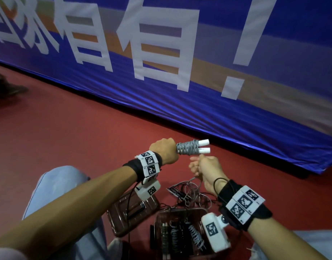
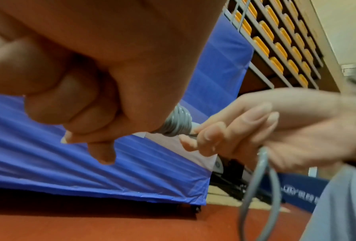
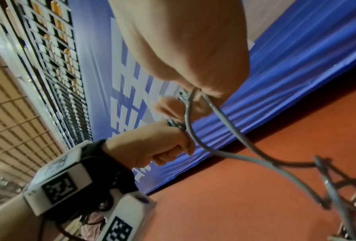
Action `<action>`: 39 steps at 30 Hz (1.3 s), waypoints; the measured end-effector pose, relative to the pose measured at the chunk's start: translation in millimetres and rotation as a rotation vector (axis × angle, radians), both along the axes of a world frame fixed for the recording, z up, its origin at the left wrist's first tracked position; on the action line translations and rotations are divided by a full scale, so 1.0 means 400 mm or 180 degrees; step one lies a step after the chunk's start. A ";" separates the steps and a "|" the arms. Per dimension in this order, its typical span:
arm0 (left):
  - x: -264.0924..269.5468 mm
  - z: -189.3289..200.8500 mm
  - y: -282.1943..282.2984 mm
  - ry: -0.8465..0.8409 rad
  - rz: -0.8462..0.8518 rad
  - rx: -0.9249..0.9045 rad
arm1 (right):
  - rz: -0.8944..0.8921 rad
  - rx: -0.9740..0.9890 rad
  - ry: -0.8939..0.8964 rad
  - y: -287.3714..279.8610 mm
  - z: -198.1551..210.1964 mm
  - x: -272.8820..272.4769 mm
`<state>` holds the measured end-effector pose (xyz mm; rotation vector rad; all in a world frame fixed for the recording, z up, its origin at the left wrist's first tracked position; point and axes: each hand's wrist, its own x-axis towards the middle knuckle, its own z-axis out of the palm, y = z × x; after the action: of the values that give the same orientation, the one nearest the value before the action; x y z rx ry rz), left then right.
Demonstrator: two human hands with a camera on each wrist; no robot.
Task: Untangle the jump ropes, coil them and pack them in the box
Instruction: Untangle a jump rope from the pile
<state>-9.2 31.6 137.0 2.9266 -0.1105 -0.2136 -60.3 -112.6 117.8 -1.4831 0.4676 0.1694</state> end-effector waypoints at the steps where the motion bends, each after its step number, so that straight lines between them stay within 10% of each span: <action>1: -0.001 -0.006 -0.004 0.0075 -0.0015 0.0101 | 0.0099 -0.0085 0.0120 0.002 -0.002 -0.005; 7: -0.017 -0.026 -0.030 0.0203 -0.0110 0.0650 | 0.1171 -0.1734 0.0269 -0.034 -0.017 -0.012; 16: -0.021 -0.005 -0.033 -0.0053 -0.0351 0.1026 | 0.1702 -0.4734 -0.1495 -0.095 0.024 -0.007; 32: -0.017 0.150 0.015 -0.1031 -0.1652 0.2133 | 0.1778 -0.4368 -0.2120 -0.105 0.028 0.028; 39: -0.001 0.189 0.068 -0.1120 -0.2466 0.2346 | 0.2518 -0.2966 -0.1900 -0.103 0.054 0.018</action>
<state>-9.6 58.9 212.5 3.4083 -1.5140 0.2091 -53.3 -153.7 139.6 -2.4584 -0.6484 0.1163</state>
